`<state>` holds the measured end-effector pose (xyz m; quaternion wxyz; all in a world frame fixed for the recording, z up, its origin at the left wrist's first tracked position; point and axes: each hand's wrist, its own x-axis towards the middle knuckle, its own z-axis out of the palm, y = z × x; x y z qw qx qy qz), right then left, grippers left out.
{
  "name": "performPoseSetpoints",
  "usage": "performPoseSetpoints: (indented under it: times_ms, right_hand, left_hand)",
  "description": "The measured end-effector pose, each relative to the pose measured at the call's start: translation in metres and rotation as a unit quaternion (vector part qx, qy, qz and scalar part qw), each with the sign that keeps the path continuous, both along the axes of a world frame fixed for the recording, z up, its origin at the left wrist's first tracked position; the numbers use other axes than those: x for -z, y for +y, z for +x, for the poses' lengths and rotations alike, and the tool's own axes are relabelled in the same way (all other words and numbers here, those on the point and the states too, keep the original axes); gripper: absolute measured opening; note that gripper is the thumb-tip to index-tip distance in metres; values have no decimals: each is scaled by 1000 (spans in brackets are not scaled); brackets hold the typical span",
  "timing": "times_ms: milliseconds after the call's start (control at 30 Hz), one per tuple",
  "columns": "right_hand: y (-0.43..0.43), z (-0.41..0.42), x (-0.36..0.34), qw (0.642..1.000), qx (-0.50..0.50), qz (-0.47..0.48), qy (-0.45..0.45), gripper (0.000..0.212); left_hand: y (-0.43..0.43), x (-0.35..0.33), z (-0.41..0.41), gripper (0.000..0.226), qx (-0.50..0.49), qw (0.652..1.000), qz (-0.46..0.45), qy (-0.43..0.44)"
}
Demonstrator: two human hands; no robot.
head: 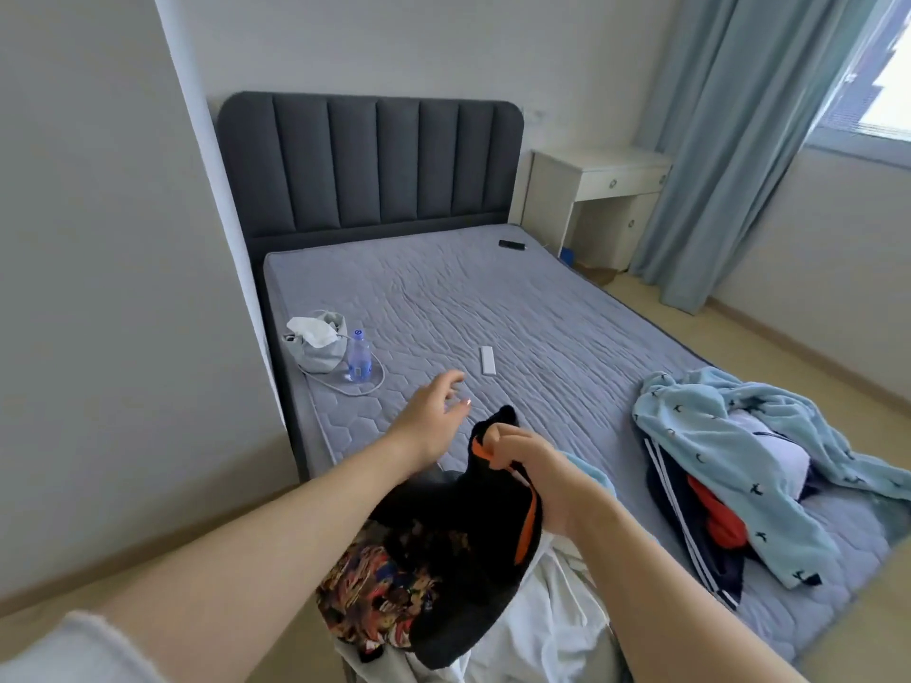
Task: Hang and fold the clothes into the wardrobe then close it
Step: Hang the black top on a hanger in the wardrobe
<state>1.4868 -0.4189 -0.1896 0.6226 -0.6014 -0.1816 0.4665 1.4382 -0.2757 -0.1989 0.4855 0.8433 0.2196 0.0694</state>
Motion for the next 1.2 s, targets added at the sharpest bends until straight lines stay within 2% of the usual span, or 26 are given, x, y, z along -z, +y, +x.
performPoseSetpoints:
  times_ms: [67,133,200,300,367,433,567,633,700,800,933,1000,1067,1133,1200]
  right_hand:
    - [-14,6,-8,1000,-24,1,-4,21]
    - [-31,15,-13,1000,-25,-4,-14,21]
    - [-48,24,-15,999,-15,-19,-30,19]
    - [-70,38,-17,997,-1,-46,-58,15]
    - [-81,46,-15,996,4,-52,-66,12]
    - [-88,51,-14,997,3,-51,-58,14]
    - [-98,59,-12,999,-26,-39,-24,14]
    - [-101,65,-12,998,-39,-37,-17,13]
    - [-102,70,-11,998,-54,-38,-21,12]
    - [-101,75,-7,997,-69,-36,-24,14]
    - [-103,82,-1,998,-52,-21,-14,17]
    - [-108,87,2,999,-20,-20,-24,24]
    - [-111,93,7,997,17,-39,-67,46]
    - [-111,98,9,989,56,-67,-118,64]
    - [-105,101,11,973,89,-130,-171,62]
  left_hand:
    - [-12,-9,18,46,32,995,-96,5]
    - [-23,-13,30,51,111,967,-212,83]
    - [-34,-14,41,54,167,940,-262,138]
    - [-55,-15,59,45,186,935,-253,166]
    - [-69,-14,68,33,225,932,-216,187]
    - [-79,-11,74,30,260,929,-180,191]
    - [-81,-4,79,62,313,920,-154,177]
    - [-80,0,79,67,318,919,-157,175]
    - [-81,4,81,61,309,923,-150,173]
    - [-86,8,82,37,303,931,-114,166]
    - [-90,10,87,32,249,961,-53,111]
    - [-84,12,93,31,155,986,-14,54]
    - [-71,12,97,23,39,999,-12,4]
    - [-57,7,99,18,-73,997,-22,-31]
    - [-47,-6,102,19,-154,984,-52,-71]
